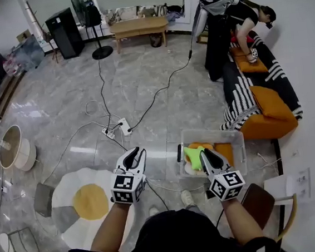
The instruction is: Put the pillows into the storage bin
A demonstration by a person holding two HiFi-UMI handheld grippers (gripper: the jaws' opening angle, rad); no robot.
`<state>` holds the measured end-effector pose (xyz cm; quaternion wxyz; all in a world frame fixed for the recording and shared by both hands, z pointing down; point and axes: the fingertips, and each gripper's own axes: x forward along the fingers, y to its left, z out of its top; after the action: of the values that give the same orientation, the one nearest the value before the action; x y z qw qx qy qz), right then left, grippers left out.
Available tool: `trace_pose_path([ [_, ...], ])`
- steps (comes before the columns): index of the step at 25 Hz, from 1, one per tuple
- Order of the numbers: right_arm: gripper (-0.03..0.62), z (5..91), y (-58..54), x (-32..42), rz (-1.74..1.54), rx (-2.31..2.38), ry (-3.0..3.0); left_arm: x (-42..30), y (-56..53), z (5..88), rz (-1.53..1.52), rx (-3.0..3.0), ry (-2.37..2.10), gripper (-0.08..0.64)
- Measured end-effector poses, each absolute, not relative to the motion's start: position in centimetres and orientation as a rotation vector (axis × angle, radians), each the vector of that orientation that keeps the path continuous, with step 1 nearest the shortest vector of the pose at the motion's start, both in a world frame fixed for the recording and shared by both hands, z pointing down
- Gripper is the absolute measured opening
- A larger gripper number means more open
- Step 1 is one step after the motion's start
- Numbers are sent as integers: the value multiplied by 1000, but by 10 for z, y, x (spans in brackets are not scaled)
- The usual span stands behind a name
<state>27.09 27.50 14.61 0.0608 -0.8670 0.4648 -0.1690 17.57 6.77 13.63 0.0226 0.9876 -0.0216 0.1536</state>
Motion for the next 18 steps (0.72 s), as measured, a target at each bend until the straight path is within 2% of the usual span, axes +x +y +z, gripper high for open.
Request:
trace_pose_path([
  [10, 51, 121, 250, 273, -421, -2544, 1517, 142, 37, 91, 234, 3107, -301, 48],
  [18, 28, 117, 230, 277, -394, -2490, 1570, 135, 33, 90, 267, 3131, -343, 38],
])
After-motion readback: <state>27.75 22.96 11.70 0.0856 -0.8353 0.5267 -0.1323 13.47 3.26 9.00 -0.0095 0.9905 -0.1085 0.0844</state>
